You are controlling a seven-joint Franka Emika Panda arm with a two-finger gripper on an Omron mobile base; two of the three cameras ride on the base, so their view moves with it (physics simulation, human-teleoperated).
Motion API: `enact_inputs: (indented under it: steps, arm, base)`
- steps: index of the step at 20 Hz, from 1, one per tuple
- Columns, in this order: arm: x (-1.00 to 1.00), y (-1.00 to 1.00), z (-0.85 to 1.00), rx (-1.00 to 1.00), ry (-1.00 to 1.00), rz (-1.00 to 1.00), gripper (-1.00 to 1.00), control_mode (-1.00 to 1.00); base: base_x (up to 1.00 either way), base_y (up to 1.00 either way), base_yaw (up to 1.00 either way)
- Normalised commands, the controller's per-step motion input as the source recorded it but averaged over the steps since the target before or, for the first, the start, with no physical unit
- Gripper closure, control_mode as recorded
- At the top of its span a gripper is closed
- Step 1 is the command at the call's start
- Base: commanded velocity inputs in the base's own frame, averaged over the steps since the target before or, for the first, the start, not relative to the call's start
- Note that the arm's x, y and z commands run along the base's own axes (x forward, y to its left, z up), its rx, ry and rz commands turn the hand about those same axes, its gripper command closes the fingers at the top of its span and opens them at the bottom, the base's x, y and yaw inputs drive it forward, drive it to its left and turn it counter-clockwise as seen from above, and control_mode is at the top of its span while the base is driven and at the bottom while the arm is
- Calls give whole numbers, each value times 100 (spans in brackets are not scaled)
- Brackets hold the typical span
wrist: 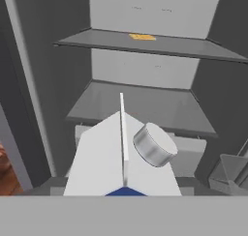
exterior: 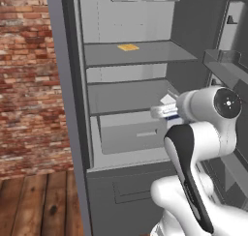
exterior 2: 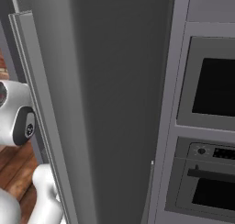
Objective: Take out the milk from the fridge and place it on the tray on the counter. Then take the sugar cube near the tray and place it in the tray.
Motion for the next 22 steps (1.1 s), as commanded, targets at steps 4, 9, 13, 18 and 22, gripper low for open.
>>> enact_inputs:
  steps: [4,9,13,18,22]
  arm:
    - [-16,0,-17,0,0,0,100,-100]
    - [0,0,0,0,0,0,100,100]
    - [0,0,0,0,0,0,100,100]
    - [0,0,0,0,0,0,100,100]
    - [0,0,0,0,0,0,100,100]
  base:
    - [0,0,0]
    - [-100,3,0]
    - [-100,25,2]
    - [-100,41,0]
    - [-100,66,0]
